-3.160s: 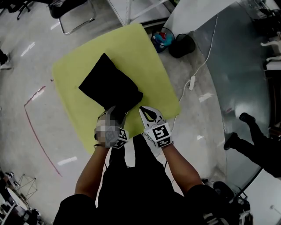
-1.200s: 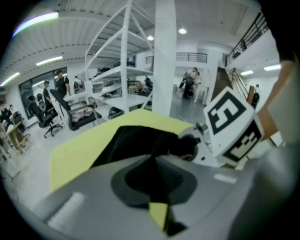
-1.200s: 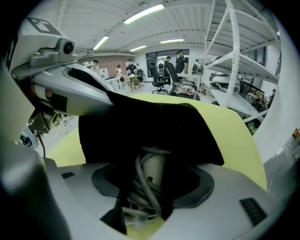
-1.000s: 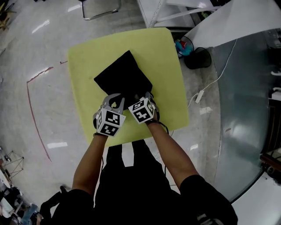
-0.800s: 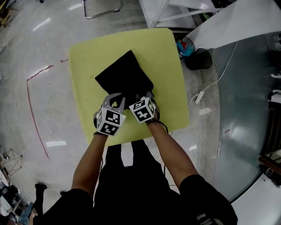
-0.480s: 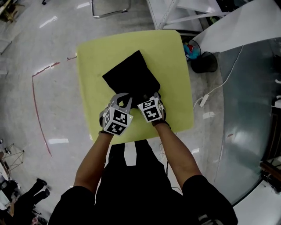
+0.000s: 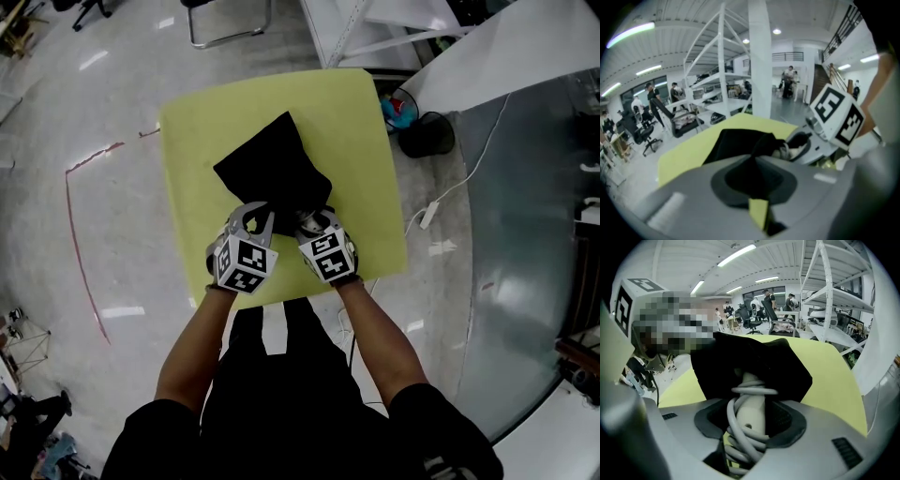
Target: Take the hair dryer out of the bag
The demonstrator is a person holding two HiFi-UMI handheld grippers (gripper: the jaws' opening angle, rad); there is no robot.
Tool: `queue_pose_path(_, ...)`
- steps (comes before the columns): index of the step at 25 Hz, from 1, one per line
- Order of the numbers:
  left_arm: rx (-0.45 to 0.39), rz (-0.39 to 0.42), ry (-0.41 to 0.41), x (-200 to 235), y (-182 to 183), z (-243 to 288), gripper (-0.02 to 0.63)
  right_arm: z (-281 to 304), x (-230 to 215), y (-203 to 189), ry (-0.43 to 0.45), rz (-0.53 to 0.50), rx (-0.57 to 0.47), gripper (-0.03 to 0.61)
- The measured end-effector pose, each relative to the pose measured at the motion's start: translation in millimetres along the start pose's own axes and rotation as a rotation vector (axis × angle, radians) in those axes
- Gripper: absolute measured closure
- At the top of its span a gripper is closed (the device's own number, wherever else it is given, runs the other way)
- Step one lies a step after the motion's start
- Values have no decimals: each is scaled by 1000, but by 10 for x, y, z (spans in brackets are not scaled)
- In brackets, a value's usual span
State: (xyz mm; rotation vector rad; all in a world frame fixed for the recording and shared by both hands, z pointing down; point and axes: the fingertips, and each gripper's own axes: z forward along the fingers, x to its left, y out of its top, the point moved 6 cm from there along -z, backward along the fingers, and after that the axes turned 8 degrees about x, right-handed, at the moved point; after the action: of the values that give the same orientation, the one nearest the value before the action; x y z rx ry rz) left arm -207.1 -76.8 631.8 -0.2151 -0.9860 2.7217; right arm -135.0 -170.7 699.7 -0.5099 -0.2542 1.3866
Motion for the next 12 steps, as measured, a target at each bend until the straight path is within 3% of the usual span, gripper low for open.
queue_pose_path(12,7,28,29,28,-22,-109,598,-394,184,-271,81,-72,1,382)
